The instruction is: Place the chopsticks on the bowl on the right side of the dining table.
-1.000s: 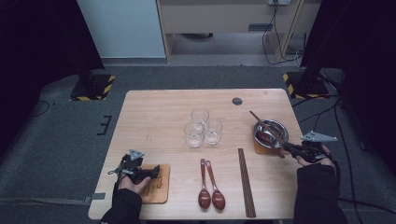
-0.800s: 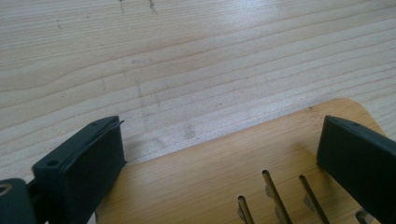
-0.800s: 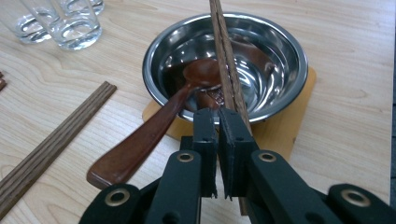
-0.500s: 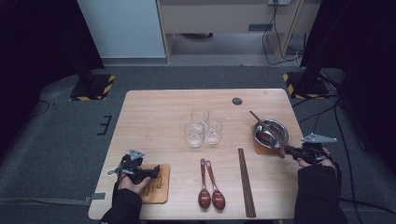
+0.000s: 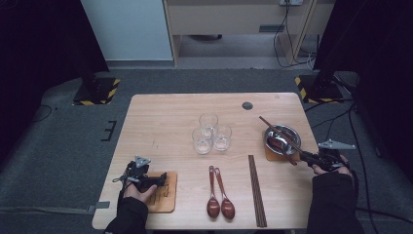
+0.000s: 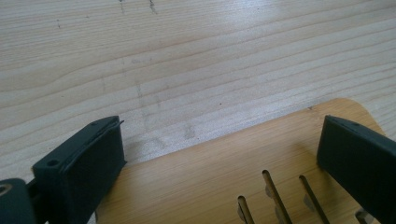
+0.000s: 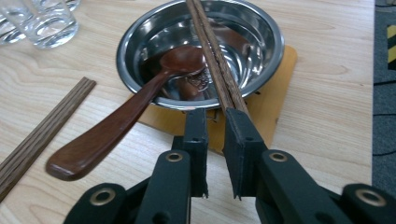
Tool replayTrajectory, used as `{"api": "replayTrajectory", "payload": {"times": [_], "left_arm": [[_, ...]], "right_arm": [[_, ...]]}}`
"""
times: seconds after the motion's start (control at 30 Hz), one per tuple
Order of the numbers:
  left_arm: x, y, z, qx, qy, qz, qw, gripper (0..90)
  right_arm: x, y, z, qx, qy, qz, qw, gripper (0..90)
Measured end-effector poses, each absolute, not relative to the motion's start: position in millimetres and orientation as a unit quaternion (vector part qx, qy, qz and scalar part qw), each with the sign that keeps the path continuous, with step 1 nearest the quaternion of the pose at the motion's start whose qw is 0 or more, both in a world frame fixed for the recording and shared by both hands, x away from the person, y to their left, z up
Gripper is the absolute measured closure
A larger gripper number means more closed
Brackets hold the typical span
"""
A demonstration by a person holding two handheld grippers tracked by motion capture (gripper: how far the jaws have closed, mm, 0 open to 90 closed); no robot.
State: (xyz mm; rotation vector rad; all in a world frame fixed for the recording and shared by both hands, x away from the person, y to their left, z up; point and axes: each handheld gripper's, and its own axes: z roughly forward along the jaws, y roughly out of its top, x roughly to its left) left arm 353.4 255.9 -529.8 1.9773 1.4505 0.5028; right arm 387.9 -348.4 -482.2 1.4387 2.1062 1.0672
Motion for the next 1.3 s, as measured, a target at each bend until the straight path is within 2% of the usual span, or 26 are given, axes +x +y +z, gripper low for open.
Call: {"api": "replayTrajectory", "payload": {"times": [0.4,0.47,0.97,1.3], "left_arm": [[353.4,255.9,-529.8,0.75,0.55,0.191,0.314,0.0],[353.4,255.9,-529.8,0.75,0.55,0.191,0.314,0.0],[353.4,256.0,-529.8,0.75,0.55,0.191,0.314,0.0],[353.4,255.9,-529.8,0.75,0.55,0.191,0.314,0.0]], "right_arm": [[389.2,-351.0,-485.4,0.526,0.736,0.376,0.199,67.1],[389.6,-352.3,-486.3,0.528,0.735,0.375,0.203,62.3],[391.9,-357.3,-489.8,0.534,0.727,0.377,0.209,56.3],[393.2,-350.7,-482.2,0.52,0.727,0.393,0.214,58.5]]}}
